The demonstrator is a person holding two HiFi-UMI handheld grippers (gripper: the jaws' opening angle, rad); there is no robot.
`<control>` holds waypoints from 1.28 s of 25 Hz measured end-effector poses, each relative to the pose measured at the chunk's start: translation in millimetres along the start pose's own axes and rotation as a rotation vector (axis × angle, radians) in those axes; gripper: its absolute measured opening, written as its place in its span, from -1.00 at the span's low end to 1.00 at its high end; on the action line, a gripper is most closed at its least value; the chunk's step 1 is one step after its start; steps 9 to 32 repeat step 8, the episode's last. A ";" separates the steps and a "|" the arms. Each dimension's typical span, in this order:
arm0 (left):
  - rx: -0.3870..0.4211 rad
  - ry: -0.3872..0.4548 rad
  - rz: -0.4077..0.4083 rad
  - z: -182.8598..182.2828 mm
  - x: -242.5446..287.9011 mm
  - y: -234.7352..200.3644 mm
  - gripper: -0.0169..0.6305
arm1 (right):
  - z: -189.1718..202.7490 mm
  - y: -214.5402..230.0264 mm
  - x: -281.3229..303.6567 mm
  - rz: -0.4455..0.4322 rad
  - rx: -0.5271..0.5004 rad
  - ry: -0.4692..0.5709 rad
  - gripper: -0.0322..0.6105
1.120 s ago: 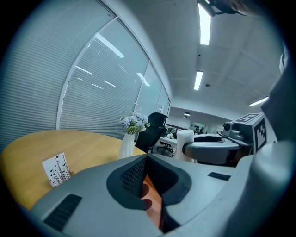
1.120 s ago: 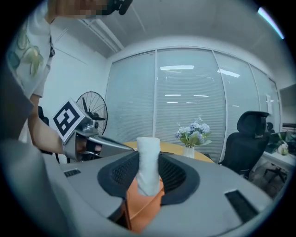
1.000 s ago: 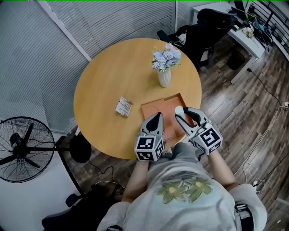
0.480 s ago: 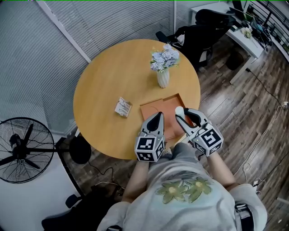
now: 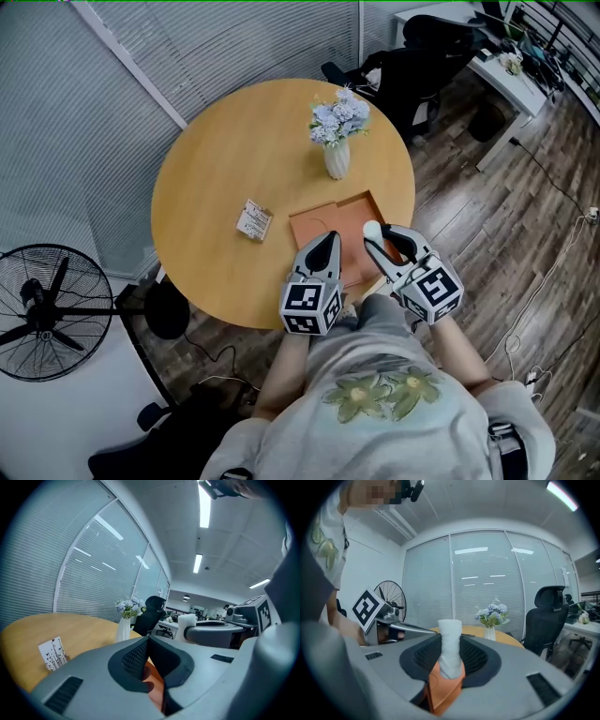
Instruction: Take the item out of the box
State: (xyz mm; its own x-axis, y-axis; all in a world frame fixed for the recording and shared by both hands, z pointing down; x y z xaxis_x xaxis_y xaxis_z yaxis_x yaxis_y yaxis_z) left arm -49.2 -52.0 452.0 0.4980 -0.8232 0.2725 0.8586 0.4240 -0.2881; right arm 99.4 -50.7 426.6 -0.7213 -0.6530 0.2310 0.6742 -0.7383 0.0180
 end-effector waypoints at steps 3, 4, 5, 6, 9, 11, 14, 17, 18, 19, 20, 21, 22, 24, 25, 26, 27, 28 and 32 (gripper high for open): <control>0.001 -0.002 0.002 1.0 -0.8 1.1 -0.94 | -0.1 -1.3 -1.0 0.000 -0.004 0.002 -0.50; 0.002 -0.002 0.003 1.3 -0.9 1.3 -0.94 | -0.1 -1.5 -1.2 0.000 -0.006 0.003 -0.50; 0.002 -0.002 0.004 1.5 -1.0 1.4 -0.94 | 0.0 -1.6 -1.2 0.000 -0.006 0.003 -0.50; 0.002 -0.002 0.005 1.6 -1.0 1.5 -0.94 | 0.2 -1.6 -1.2 0.001 -0.007 0.003 -0.50; 0.002 -0.002 0.008 1.9 -0.9 1.7 -0.94 | 0.6 -1.7 -1.2 0.002 -0.007 0.002 -0.50; 0.002 -0.002 0.008 1.9 -0.9 1.7 -0.94 | 0.6 -1.7 -1.2 0.002 -0.007 0.002 -0.50; 0.002 -0.002 0.008 1.9 -0.9 1.7 -0.94 | 0.6 -1.7 -1.2 0.002 -0.007 0.002 -0.50; 0.002 -0.002 0.008 1.9 -0.9 1.7 -0.94 | 0.6 -1.7 -1.2 0.002 -0.007 0.002 -0.50; 0.002 -0.002 0.008 1.9 -0.9 1.7 -0.94 | 0.6 -1.7 -1.2 0.002 -0.007 0.002 -0.50; 0.002 -0.002 0.008 1.9 -0.9 1.7 -0.94 | 0.6 -1.7 -1.2 0.002 -0.007 0.002 -0.50; 0.002 -0.002 0.008 1.9 -0.9 1.7 -0.94 | 0.6 -1.7 -1.2 0.002 -0.007 0.002 -0.50; 0.002 -0.002 0.008 1.9 -0.9 1.7 -0.94 | 0.6 -1.7 -1.2 0.002 -0.007 0.002 -0.50; 0.002 -0.002 0.008 1.9 -0.9 1.7 -0.94 | 0.6 -1.7 -1.2 0.002 -0.007 0.002 -0.50; 0.002 -0.002 0.008 1.9 -0.9 1.7 -0.94 | 0.6 -1.7 -1.2 0.002 -0.007 0.002 -0.50; 0.002 -0.002 0.008 1.9 -0.9 1.7 -0.94 | 0.6 -1.7 -1.2 0.002 -0.007 0.002 -0.50; 0.002 -0.002 0.008 1.9 -0.9 1.7 -0.94 | 0.6 -1.7 -1.2 0.002 -0.007 0.002 -0.50; 0.002 -0.002 0.008 1.9 -0.9 1.7 -0.94 | 0.6 -1.7 -1.2 0.002 -0.007 0.002 -0.50; 0.002 -0.002 0.008 1.9 -0.9 1.7 -0.94 | 0.6 -1.7 -1.2 0.002 -0.007 0.002 -0.50; 0.002 -0.002 0.008 1.9 -0.9 1.7 -0.94 | 0.6 -1.7 -1.2 0.002 -0.007 0.002 -0.50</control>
Point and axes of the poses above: the fingertips, and each gripper's own axes: x forward along the fingers, y to its right, z out of its underside, the point moved 7 cm from there along -x, backward along the fingers, and after that the axes turned 2 degrees about -x, right-handed, at the moved point
